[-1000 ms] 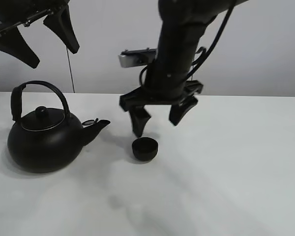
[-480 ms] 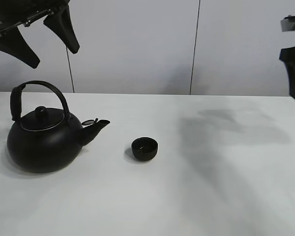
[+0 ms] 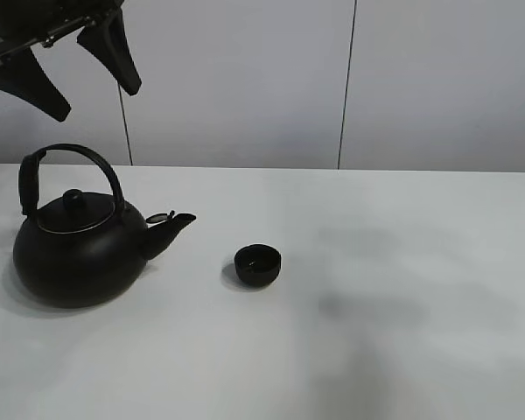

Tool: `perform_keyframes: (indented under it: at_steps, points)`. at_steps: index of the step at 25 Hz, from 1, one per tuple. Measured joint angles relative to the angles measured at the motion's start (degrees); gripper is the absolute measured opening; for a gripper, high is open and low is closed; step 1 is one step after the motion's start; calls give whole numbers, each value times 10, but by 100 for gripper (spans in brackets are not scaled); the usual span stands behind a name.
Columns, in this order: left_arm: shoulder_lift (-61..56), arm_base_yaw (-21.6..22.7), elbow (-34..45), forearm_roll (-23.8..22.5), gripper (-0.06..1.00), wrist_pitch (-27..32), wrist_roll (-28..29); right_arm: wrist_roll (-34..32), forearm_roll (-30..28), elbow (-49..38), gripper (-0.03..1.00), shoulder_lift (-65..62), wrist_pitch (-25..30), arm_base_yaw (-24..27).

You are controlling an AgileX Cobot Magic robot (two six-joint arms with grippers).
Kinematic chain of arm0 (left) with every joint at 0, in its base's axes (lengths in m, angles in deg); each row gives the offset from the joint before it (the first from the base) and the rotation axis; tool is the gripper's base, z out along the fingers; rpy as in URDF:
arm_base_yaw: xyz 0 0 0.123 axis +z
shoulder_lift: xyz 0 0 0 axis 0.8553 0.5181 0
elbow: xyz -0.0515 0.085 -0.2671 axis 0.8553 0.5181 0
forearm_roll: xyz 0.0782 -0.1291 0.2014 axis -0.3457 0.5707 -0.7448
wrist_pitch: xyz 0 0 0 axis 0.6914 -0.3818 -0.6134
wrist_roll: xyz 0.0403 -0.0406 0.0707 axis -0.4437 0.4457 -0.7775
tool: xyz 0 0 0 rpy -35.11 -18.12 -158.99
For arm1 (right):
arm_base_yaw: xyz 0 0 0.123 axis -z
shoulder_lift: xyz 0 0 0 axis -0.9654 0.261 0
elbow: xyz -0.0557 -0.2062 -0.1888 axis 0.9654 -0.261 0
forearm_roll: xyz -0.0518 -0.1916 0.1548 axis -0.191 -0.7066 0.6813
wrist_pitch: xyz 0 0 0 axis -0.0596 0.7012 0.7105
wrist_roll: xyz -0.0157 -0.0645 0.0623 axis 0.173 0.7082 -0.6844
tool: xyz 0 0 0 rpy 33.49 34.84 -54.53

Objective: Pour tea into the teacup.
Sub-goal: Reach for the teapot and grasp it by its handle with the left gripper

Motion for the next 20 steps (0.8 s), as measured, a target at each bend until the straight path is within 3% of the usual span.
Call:
perform_keyframes:
  at_steps: [9,15,20]
  points:
    - [0,0,0,0,63,0,0,-36,-2,-263,59,-531,-32,0]
    - [0,0,0,0,63,0,0,-52,-3,-320,59,-684,-19,0]
    - [0,0,0,0,63,0,0,-14,-3,-334,59,-720,-23,0]
